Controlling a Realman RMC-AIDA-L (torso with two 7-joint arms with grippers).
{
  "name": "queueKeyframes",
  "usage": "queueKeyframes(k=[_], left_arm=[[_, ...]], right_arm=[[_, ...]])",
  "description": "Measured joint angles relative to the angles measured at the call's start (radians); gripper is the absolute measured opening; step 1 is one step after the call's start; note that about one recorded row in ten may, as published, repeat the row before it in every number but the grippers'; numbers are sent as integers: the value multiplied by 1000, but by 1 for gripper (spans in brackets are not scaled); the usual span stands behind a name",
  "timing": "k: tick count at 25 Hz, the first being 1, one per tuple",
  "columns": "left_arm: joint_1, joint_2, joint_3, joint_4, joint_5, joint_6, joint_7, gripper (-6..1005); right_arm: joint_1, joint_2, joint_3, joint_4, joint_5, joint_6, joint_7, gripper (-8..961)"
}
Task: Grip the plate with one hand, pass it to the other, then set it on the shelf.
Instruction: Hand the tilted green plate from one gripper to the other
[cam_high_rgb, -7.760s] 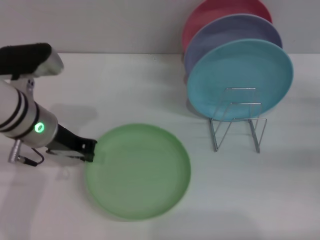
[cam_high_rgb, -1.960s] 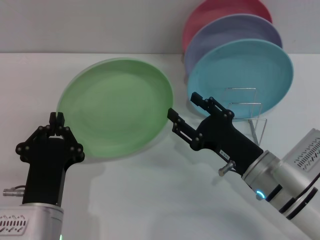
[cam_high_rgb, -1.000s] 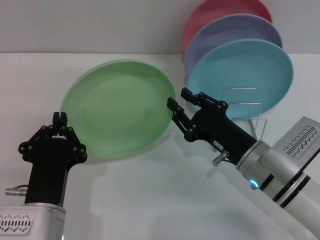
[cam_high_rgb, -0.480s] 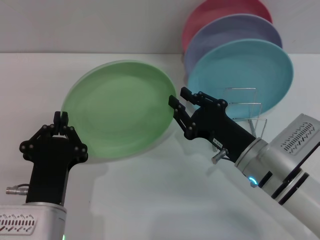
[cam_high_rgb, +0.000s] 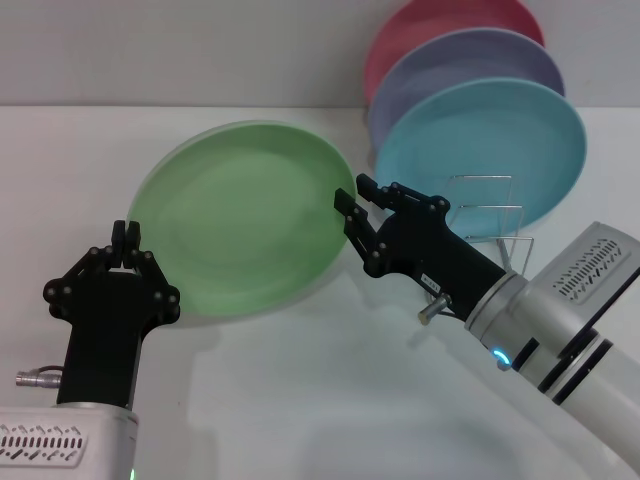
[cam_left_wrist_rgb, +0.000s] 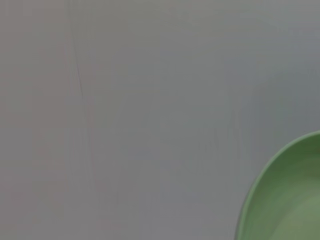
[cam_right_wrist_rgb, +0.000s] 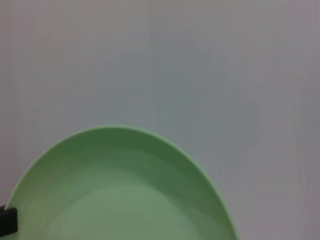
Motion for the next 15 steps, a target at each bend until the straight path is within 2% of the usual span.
queueKeyframes(k=[15], left_arm=[[1, 0, 0, 1, 0, -9, 3, 60]], right_arm=[[9, -2, 0, -8, -1, 14, 6, 212]])
